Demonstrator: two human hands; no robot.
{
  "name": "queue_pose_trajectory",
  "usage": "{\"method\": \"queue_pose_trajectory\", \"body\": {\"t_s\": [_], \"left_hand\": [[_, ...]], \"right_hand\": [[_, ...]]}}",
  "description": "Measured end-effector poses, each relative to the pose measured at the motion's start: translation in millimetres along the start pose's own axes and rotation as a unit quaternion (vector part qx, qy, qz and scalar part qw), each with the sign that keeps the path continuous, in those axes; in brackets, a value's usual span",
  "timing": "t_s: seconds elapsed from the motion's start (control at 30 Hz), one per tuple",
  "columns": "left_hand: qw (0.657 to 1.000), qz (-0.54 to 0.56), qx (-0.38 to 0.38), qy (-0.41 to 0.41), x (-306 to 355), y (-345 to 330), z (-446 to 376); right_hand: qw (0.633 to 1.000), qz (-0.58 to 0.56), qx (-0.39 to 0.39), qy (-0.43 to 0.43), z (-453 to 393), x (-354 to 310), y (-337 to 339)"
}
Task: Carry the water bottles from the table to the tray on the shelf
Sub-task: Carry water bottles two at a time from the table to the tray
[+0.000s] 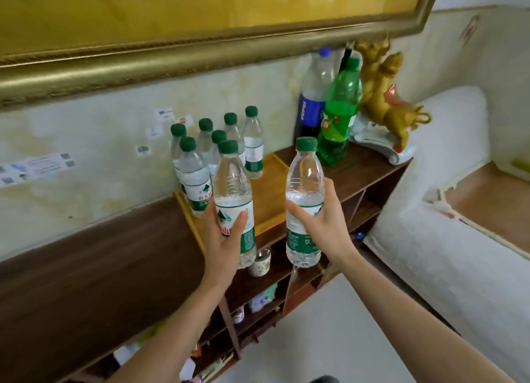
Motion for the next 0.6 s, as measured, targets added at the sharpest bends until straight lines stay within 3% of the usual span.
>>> {"method": "queue_pose_trajectory", "body": {"t_s": [0.23,0.6], "left_hand": [[0.998,-0.059,0.025,0.005,-34.9,-49.8,-49.9],[0.974,-0.115,0.184,0.065,-90.5,-108.8,-82.8]], "right_hand": [[0.997,-0.013,-0.073,0.017,-120.0,26.6,-1.0],[0.97,-0.004,-0.241,0.012,-219.3,79.7,-10.2]]}}
Point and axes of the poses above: each hand's wrist, its own z-axis away from the middle knuckle, its own y-axis out of the back of the hand, x = y × z, the point moved 2 cm from there along -z, towards the middle knuckle, and after that the axes turned 7 degrees about -y, right-handed, at the moved point
